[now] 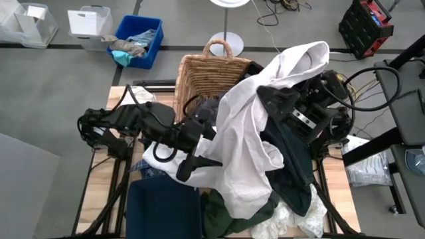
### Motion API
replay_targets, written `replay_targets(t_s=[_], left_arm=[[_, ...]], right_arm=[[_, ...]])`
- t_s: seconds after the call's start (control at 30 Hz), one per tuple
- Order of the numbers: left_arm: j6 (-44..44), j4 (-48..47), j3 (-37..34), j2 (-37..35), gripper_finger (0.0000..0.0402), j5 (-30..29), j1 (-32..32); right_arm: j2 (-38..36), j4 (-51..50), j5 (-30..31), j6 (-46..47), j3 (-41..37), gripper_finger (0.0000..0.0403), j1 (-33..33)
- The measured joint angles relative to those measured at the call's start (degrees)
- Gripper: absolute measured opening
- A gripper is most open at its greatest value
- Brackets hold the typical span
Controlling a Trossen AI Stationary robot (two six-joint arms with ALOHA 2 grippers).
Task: Sort clothes
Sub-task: Put the white polo shirt into the blue laundry organizer
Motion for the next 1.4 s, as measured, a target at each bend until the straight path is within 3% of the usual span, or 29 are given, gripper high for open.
replay_targets(t_s=[0.1, 0.2, 0.27, 0.43, 0.7, 1.0, 1.4], left_arm=[[1.7, 0.6, 0.0, -0.1, 0.0162, 0.0, -1.1], [1.8, 1.3, 0.0, -1.4, 0.0043, 1.6, -2.2], [0.8, 3.3, 0.0, -2.4, 0.0016, 4.8, -2.9], [0.6, 8.5, 0.0, -4.3, 0.0002, 8.4, -5.8], [4.7, 19.5, 0.0, -8.5, 0.0000, 8.6, -9.2], [6.6, 27.5, 0.0, -11.3, 0.0000, 4.9, -9.6], [3.5, 29.3, 0.0, -15.2, 0.0000, 3.1, -9.7]], right_arm=[[0.0, -0.2, 1.5, -1.2, 0.0, 0.0012, -0.2], [-0.2, -1.4, 4.4, -3.8, 0.0, 0.0012, -0.3], [-0.4, -1.5, 6.5, -6.3, 0.0, 0.0012, -0.3], [-1.0, -4.0, 13.1, -13.5, 0.0, 0.0012, -0.3], [-1.0, -18.3, 26.4, -22.1, 0.0, 0.0012, -0.7], [0.6, -35.6, 26.6, -15.0, 0.0, 0.0030, -1.1], [2.7, -54.0, 19.6, -3.7, 0.0, 0.0188, -1.1]])
